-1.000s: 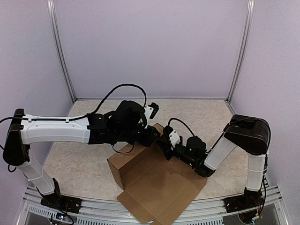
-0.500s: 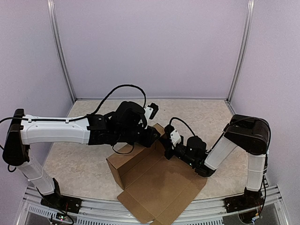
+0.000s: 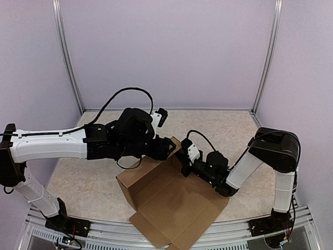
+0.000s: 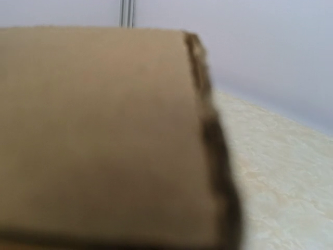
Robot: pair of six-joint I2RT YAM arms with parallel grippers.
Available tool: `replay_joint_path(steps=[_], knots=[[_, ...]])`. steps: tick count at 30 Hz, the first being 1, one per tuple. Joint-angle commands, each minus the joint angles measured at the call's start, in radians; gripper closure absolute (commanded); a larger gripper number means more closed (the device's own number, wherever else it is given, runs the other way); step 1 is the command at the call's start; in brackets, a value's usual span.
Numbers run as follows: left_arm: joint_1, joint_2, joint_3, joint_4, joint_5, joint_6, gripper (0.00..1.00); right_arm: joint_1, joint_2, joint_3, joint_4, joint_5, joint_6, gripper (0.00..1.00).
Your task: Fold the paper box
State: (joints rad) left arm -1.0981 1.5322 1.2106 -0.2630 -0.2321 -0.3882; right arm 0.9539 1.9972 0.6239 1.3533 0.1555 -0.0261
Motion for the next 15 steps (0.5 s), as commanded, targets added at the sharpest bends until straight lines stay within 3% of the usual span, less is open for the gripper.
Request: replay_joint_path(steps=[1, 5, 12, 15], knots=[[0.009, -0.112, -0.009, -0.070, -0.087, 0.039, 0.31, 0.010, 0.017, 0.007, 0.246, 0.034, -0.047, 1.00], [0.024, -0.194, -0.023, -0.115, -0.142, 0.063, 0.26, 0.009, -0.012, -0.003, 0.229, 0.022, -0.057, 1.00], [0.098, -0.344, -0.135, -0.114, -0.135, 0.047, 0.25, 0.010, -0.100, 0.004, 0.054, -0.007, -0.048, 1.00], [0.119, -0.403, -0.170, -0.121, -0.130, 0.043, 0.25, 0.009, -0.179, 0.049, -0.121, -0.018, -0.061, 1.00]])
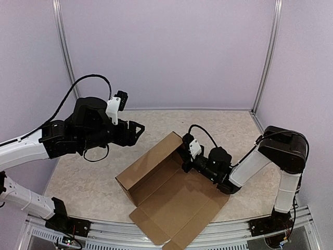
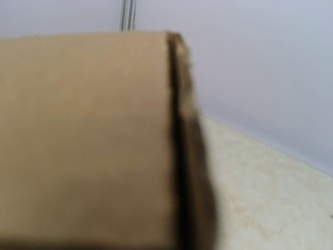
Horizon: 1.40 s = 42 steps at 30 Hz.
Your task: Fold the paper box
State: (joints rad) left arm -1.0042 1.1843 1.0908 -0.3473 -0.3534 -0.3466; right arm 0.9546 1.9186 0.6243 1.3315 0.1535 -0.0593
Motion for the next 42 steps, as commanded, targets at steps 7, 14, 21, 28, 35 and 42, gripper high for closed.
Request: replay_joint_path(steps=[7, 14, 21, 28, 35, 42], knots=[[0.038, -0.191, -0.133, -0.052, -0.024, -0.008, 0.25, -0.006, -0.281, 0.242, -0.758, -0.181, -0.142, 1.00], [0.041, -0.318, -0.197, -0.066, -0.012, -0.015, 0.24, -0.028, -0.354, 0.485, -1.426, -0.256, -0.257, 1.00], [0.045, -0.383, -0.215, -0.057, 0.040, -0.001, 0.24, -0.048, -0.281, 0.775, -2.010, -0.253, -0.348, 1.00], [0.045, -0.368, -0.250, 0.002, 0.115, -0.010, 0.25, -0.051, -0.210, 0.892, -2.287, -0.181, -0.379, 1.00], [0.025, -0.328, -0.255, 0.021, 0.142, -0.023, 0.26, -0.052, -0.039, 1.024, -2.422, -0.099, -0.390, 1.00], [0.003, -0.319, -0.259, 0.015, 0.118, -0.036, 0.26, -0.044, 0.121, 1.199, -2.492, -0.074, -0.440, 1.00]])
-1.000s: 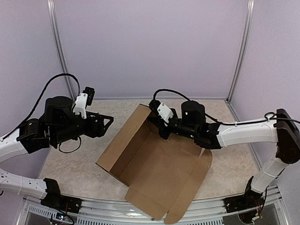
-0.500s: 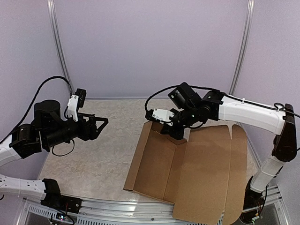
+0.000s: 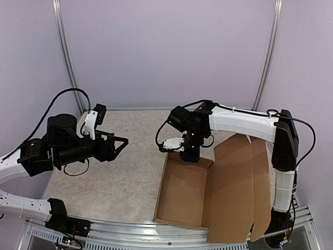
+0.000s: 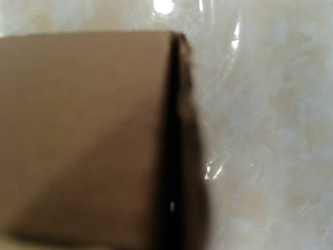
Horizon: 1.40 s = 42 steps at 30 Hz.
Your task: Fold the paper box
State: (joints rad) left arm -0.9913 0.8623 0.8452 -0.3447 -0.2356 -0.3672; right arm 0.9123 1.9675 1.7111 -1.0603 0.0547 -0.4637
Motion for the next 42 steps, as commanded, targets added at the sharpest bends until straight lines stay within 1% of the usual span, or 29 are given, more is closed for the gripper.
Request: replay_joint_path(steps=[1, 3, 4, 7, 10, 15, 20, 24, 29, 32, 34, 36, 38, 42], knots=[[-0.012, 0.003, -0.014, 0.014, -0.003, -0.017, 0.26, 0.000, 0.096, 0.138, -0.112, 0.028, -0.041, 1.00], [-0.013, 0.003, -0.014, 0.016, -0.005, -0.019, 0.26, 0.001, 0.139, 0.196, -0.136, 0.032, -0.047, 1.00], [-0.013, 0.004, -0.014, 0.017, -0.005, -0.020, 0.26, 0.002, 0.158, 0.219, -0.145, 0.034, -0.048, 0.97], [-0.014, 0.014, -0.013, 0.018, -0.002, -0.020, 0.26, 0.007, 0.193, 0.261, -0.156, 0.042, -0.054, 0.81], [-0.017, 0.026, -0.015, 0.021, 0.001, -0.019, 0.26, 0.010, 0.208, 0.277, -0.149, 0.044, -0.058, 0.71], [-0.016, 0.042, -0.017, 0.030, 0.002, -0.013, 0.26, 0.014, 0.214, 0.304, -0.134, 0.066, -0.051, 0.62], [-0.013, 0.064, -0.012, 0.034, 0.000, -0.005, 0.25, 0.014, 0.135, 0.311, -0.056, 0.029, -0.031, 0.54], [-0.013, 0.079, -0.010, 0.027, -0.012, 0.001, 0.24, 0.016, 0.050, 0.315, 0.004, 0.012, 0.019, 0.52], [0.008, 0.085, -0.017, 0.040, -0.010, 0.022, 0.23, 0.016, -0.078, 0.261, 0.092, 0.024, 0.087, 0.50], [0.020, 0.086, -0.033, 0.085, 0.006, 0.048, 0.23, 0.016, -0.138, 0.241, 0.121, 0.068, 0.155, 0.51], [0.032, 0.087, -0.043, 0.118, 0.012, 0.067, 0.24, 0.016, -0.196, 0.201, 0.169, 0.077, 0.196, 0.52], [0.056, 0.101, -0.041, 0.130, 0.011, 0.065, 0.24, 0.014, -0.263, 0.146, 0.228, 0.083, 0.243, 0.51], [0.098, 0.124, -0.039, 0.154, 0.063, 0.068, 0.25, 0.015, -0.324, 0.101, 0.265, 0.092, 0.272, 0.49], [0.157, 0.185, -0.018, 0.180, 0.124, 0.111, 0.27, 0.013, -0.417, 0.059, 0.267, 0.174, 0.354, 0.47]])
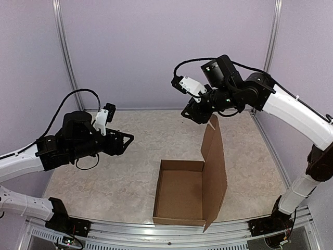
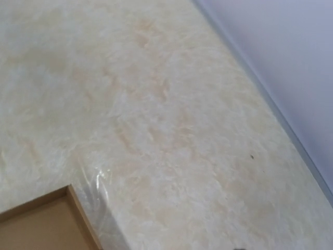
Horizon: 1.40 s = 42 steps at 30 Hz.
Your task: Fold the paper box
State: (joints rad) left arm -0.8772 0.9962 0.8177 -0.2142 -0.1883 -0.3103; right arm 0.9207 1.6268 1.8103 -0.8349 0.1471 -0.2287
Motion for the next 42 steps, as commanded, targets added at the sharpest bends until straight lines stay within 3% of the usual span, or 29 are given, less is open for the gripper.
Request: replay_joint_path(steps=[1, 15, 26, 32, 42], knots=[[0.048, 0.075, 0.026, 0.052, 0.091, 0.071, 0.27, 0.005, -0.100, -0.051, 0.035, 0.097, 0.138, 0.46], [0.046, 0.464, 0.240, 0.027, 0.225, 0.420, 0.26, 0.004, -0.552, -0.446, 0.072, 0.358, 0.360, 0.35], [0.036, 0.815, 0.510, -0.111, 0.388, 0.694, 0.24, 0.003, -0.830, -0.743, 0.142, 0.419, 0.516, 0.32], [0.030, 0.983, 0.646, -0.198, 0.412, 0.736, 0.32, 0.000, -0.903, -0.908, 0.183, 0.385, 0.594, 0.31], [-0.014, 1.088, 0.722, -0.252, 0.391, 0.751, 0.39, -0.006, -0.922, -1.056, 0.244, 0.322, 0.643, 0.30]])
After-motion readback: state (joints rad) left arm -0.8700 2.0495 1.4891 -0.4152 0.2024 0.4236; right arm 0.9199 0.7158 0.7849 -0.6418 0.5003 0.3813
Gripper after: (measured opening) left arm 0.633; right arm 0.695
